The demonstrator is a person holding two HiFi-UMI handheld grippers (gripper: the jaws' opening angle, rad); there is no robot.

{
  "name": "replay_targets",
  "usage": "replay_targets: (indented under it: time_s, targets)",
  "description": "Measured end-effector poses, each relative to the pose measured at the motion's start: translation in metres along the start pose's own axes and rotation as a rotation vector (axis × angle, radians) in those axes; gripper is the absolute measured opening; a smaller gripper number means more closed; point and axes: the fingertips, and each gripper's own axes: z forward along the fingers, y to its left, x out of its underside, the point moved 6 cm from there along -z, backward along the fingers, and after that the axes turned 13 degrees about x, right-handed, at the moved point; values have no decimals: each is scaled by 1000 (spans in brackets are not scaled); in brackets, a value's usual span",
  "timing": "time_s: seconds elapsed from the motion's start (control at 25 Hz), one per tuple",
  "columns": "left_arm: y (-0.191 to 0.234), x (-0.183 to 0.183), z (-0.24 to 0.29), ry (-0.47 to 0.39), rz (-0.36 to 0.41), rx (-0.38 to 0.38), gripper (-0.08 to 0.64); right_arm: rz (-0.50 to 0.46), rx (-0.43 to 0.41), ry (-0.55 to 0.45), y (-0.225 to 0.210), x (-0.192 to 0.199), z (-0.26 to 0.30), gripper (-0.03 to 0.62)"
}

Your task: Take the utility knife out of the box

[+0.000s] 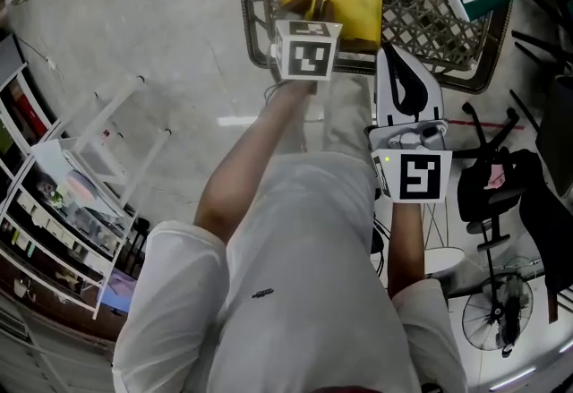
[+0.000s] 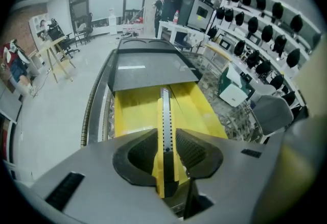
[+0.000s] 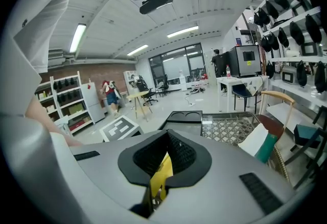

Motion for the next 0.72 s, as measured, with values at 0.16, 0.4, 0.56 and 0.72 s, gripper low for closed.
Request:
replay_targets:
  time_s: [0.16, 0.4, 0.56, 0.72]
  targets:
    - [-6, -5, -25, -60, 3, 26, 107, -9, 5, -18, 11, -6, -10, -2]
    - [-16, -10, -73, -144, 32, 62, 107, -28, 18, -52, 31, -20, -32, -2]
    - [-22, -12, -113, -207, 70, 83, 107, -45, 31, -81, 46, -32, -50, -2]
    - [-30, -10, -157, -260, 104, 101, 107, -45, 73, -102, 51, -42, -70, -2]
